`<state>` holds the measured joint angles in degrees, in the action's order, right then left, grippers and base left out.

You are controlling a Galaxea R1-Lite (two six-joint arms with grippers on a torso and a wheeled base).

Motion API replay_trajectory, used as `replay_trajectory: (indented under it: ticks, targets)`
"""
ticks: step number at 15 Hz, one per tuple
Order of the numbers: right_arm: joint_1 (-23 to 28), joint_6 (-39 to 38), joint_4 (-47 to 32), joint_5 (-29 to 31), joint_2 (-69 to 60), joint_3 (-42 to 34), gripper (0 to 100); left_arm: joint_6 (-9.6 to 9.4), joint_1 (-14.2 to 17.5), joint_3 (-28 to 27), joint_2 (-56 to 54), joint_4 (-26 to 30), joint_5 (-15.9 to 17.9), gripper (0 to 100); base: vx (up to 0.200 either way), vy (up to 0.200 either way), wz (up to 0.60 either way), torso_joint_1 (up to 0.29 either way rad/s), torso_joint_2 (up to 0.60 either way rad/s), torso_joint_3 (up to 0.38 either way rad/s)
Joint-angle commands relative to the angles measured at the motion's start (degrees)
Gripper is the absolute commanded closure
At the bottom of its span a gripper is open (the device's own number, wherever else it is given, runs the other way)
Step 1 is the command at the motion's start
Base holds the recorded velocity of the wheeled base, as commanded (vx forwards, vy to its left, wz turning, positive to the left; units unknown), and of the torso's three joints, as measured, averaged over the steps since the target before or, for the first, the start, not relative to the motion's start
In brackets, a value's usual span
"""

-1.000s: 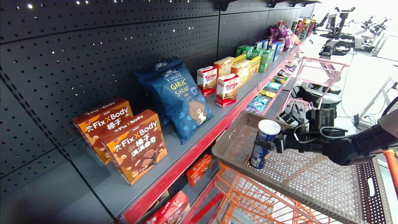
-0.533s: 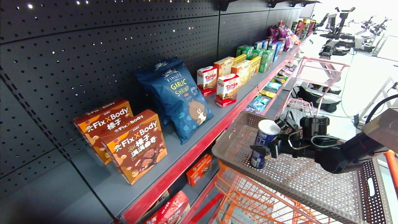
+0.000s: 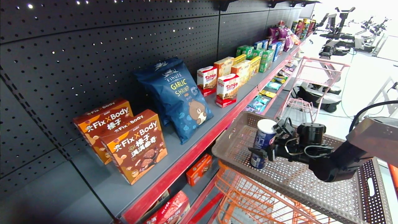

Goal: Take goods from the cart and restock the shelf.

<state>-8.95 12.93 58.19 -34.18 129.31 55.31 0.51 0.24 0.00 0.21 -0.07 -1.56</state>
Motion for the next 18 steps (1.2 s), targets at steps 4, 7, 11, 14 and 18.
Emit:
replay_trajectory:
  ticks: [4,7,11,14,18]
  targets:
    - [-0.1,-0.01,0.17,-0.09,1.56,1.64,0,0.02,0.02,0.0,-0.03,-0.01,-0.02,0,0.0,0.0,0.0,0.0,0.0,0.0]
    - [-0.54,-0.01,0.26,-0.8,1.56,2.7,0,0.02,0.02,0.0,0.06,-0.01,-0.02,0,0.0,0.0,0.0,0.0,0.0,0.0]
    - [-0.63,-0.01,1.49,-2.73,2.09,2.79,100,0.02,0.02,0.0,-0.03,-0.1,-0.02,0,0.0,0.0,0.0,0.0,0.0,0.0]
    - [-0.63,-0.01,1.76,-3.0,1.83,2.61,100,0.02,0.02,0.0,0.06,-0.01,-0.02,0,0.0,0.0,0.0,0.0,0.0,0.0]
    - [-0.63,-2.65,5.62,-1.94,-0.81,1.47,100,0.02,0.02,0.0,0.06,-0.01,-0.02,0,0.0,0.0,0.0,0.0,0.0,0.0]
